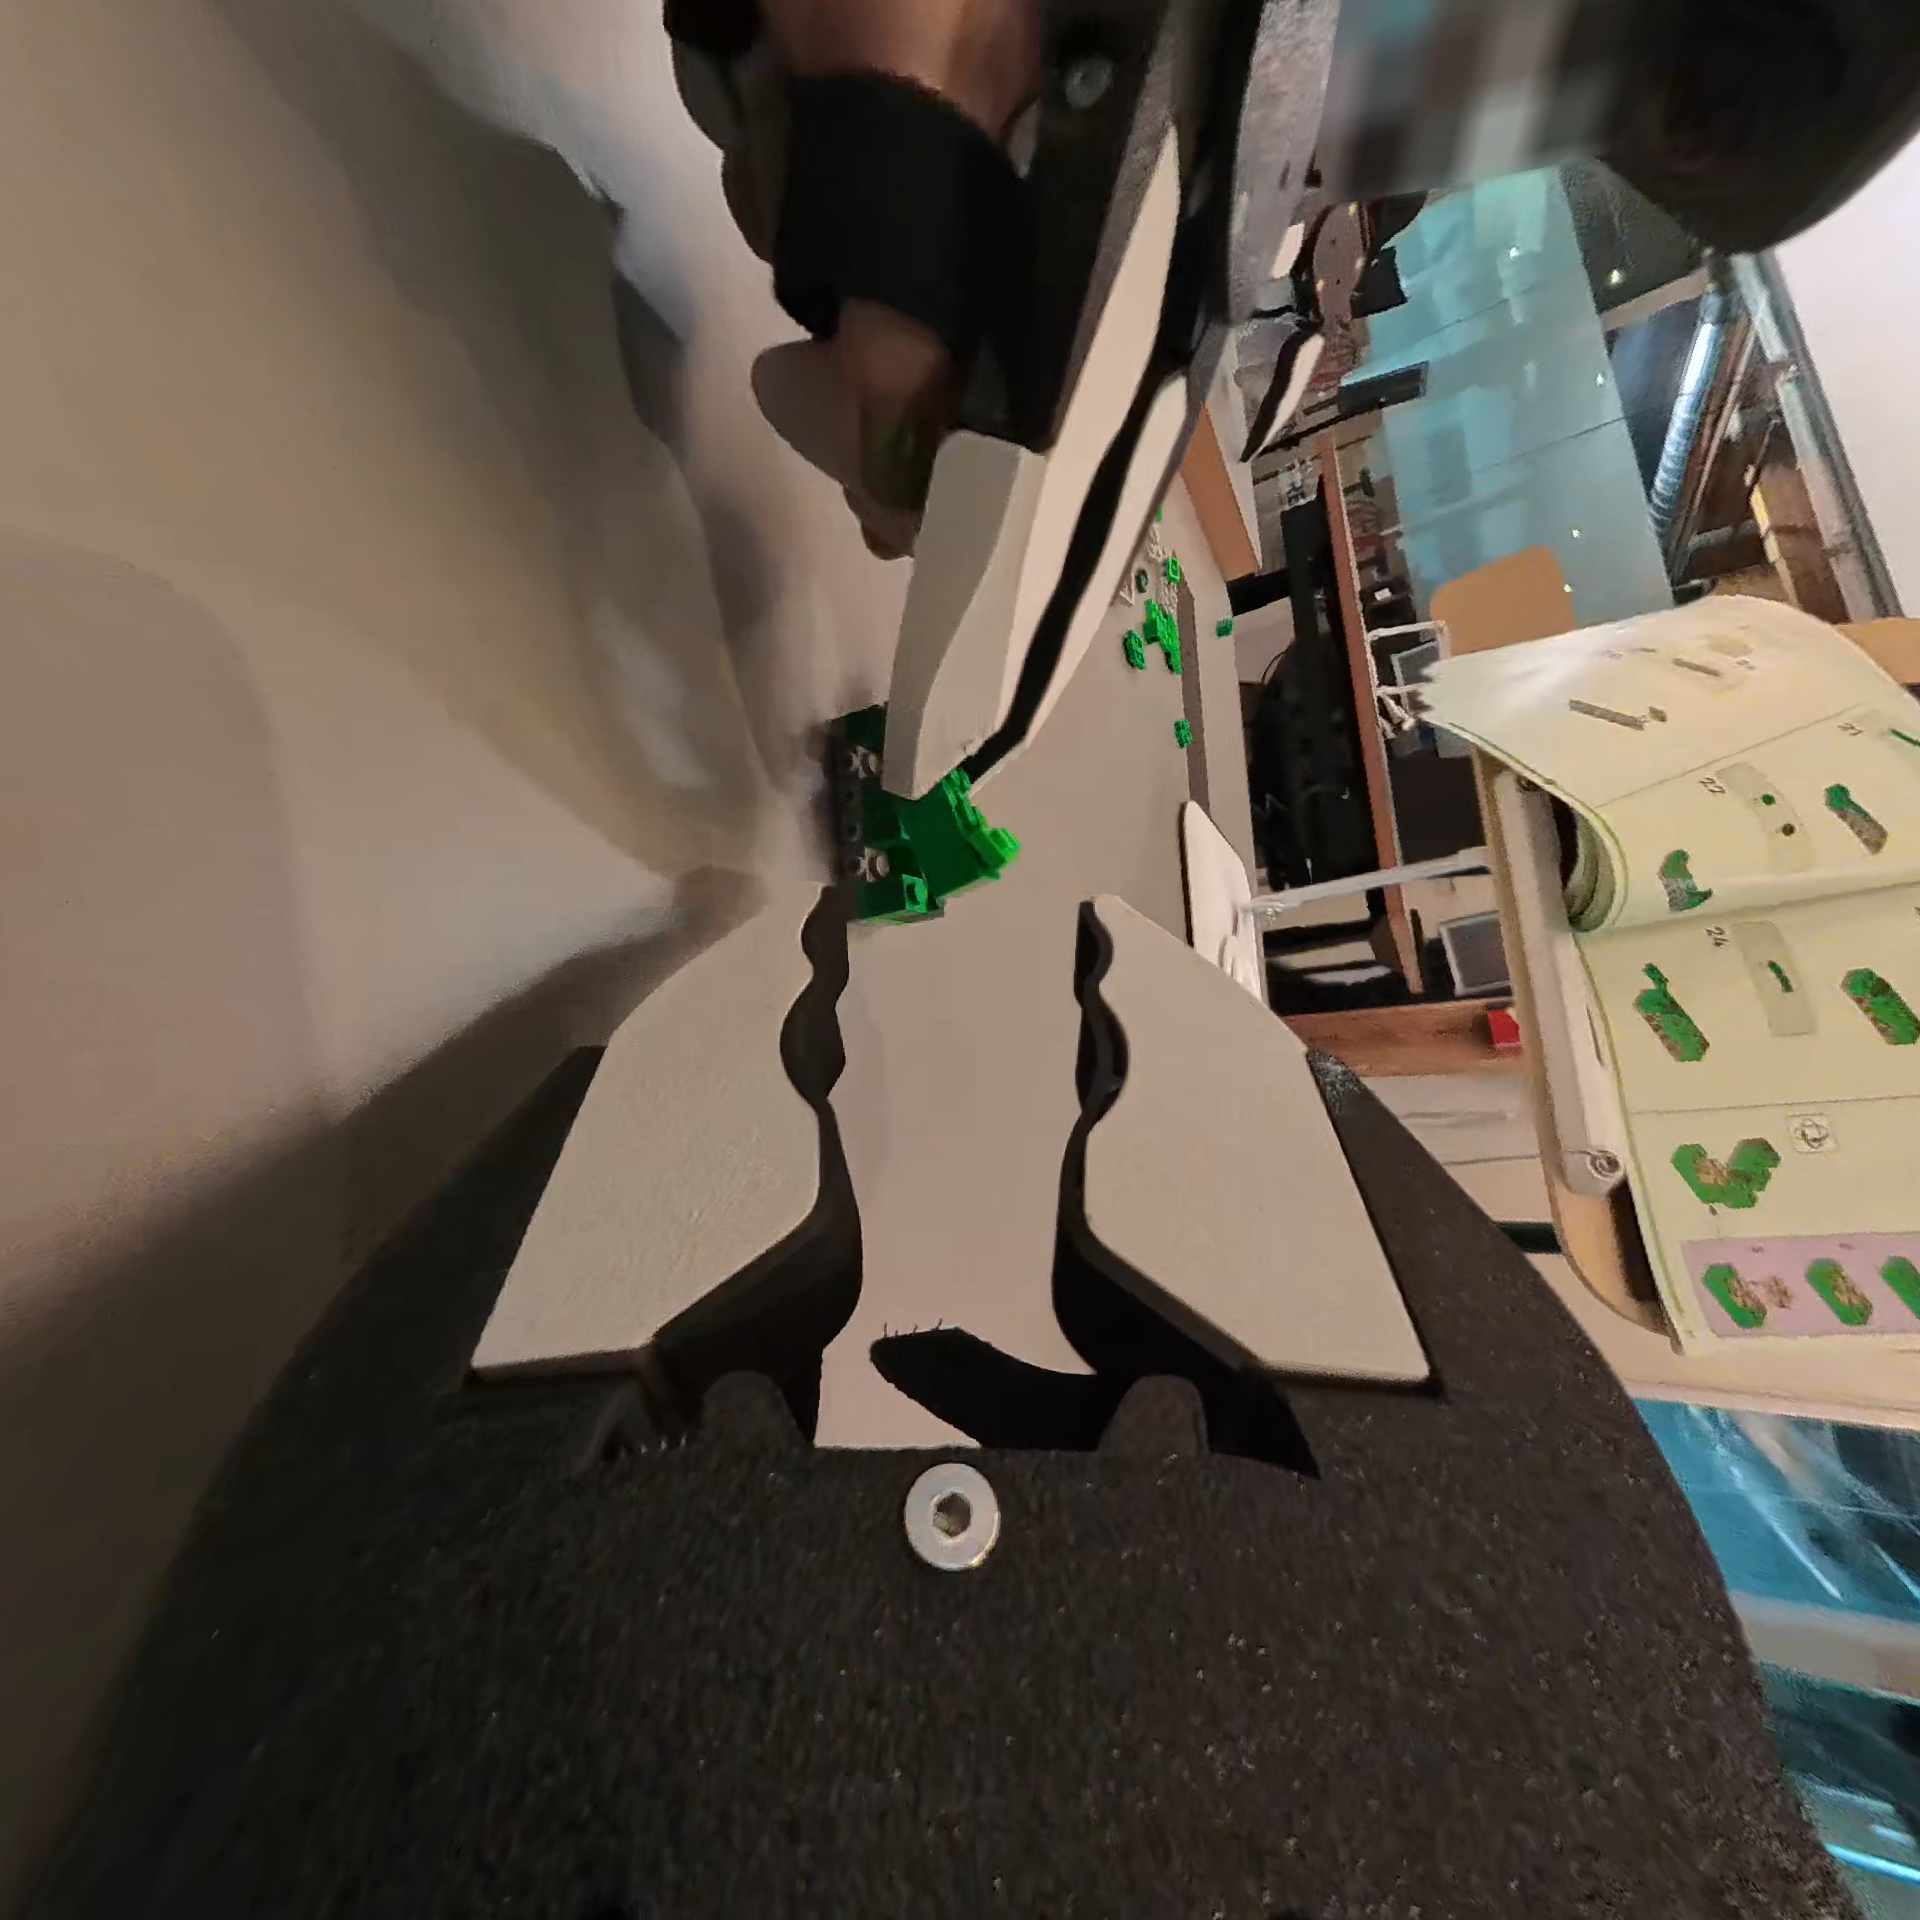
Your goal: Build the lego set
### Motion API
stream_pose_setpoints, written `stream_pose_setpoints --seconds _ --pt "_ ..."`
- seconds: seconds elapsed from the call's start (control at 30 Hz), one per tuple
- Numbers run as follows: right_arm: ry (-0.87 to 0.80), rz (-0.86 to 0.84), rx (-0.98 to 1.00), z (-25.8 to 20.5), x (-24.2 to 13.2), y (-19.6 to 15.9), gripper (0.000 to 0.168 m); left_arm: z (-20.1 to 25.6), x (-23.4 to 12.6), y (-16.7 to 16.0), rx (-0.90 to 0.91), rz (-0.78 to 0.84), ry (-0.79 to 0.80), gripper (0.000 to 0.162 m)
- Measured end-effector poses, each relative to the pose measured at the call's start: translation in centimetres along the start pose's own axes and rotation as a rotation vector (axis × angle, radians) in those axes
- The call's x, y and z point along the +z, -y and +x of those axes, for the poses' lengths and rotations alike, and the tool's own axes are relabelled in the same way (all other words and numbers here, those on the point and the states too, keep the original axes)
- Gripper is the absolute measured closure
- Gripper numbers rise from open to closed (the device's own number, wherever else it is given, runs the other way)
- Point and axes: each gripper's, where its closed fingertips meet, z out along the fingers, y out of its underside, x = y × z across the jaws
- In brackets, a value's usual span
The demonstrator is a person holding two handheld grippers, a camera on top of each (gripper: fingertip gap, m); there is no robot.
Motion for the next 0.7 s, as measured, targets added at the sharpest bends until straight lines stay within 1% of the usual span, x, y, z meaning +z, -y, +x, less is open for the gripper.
stream_pose_setpoints --seconds 0.2,0.37,0.47,0.7 --pt "0.017 0.045 0.020 -0.2 0.5 0.6 0.129 0.8 0.4 -0.3 0.025 -0.033 -0.031 0.146" --pt "0.037 0.095 0.022 -0.6 0.4 0.9 0.138 1.3 0.6 -0.4 0.033 -0.044 -0.057 0.146" --pt "0.047 0.103 0.004 -0.9 0.3 1.0 0.147 1.4 0.5 -0.3 0.030 -0.034 -0.067 0.146" --pt "0.016 0.039 -0.043 -0.9 0.6 0.6 0.149 1.1 0.5 -0.1 -0.011 -0.018 -0.059 0.146"
